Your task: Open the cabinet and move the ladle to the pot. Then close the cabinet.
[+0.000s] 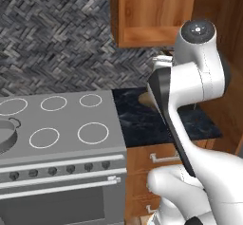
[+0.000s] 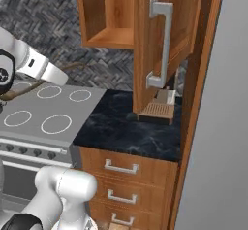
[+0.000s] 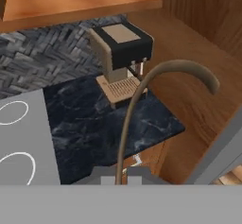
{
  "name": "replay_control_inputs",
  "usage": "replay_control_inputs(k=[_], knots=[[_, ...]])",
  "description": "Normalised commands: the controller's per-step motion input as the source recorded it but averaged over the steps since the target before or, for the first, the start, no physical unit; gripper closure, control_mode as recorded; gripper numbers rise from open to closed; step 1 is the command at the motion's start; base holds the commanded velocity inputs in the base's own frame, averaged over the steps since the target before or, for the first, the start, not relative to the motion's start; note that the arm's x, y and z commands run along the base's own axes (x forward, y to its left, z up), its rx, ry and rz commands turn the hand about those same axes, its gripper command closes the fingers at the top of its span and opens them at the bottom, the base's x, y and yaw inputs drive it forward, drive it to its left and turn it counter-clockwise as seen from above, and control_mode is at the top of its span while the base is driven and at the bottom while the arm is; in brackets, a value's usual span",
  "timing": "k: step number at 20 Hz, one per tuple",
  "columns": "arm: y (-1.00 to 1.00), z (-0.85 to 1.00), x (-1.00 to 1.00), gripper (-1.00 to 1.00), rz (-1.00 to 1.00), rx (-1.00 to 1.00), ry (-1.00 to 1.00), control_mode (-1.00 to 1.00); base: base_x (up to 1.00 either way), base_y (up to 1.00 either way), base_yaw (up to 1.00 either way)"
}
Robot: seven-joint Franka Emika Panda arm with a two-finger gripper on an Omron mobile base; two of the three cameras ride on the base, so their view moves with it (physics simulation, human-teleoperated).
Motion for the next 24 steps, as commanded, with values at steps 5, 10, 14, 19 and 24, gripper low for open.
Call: replay_control_inputs(k=[5, 10, 14, 19, 24], knots=[[0.0, 0.0, 0.0, 1.0, 0.0, 0.0, 0.0, 1.0, -0.05, 1.0, 0.02], [0.0, 0.0, 0.0, 1.0, 0.0, 0.0, 0.0, 1.0, -0.01, 0.83, 0.0], [0.0, 0.0, 0.0, 1.0, 0.0, 0.0, 0.0, 1.0, 0.0, 0.78, 0.0], [0.0, 0.0, 0.0, 1.0, 0.0, 0.0, 0.0, 1.0, 0.0, 0.65, 0.0], [0.0, 0.0, 0.0, 1.0, 0.0, 0.0, 0.0, 1.0, 0.12, 0.53, 0.0]])
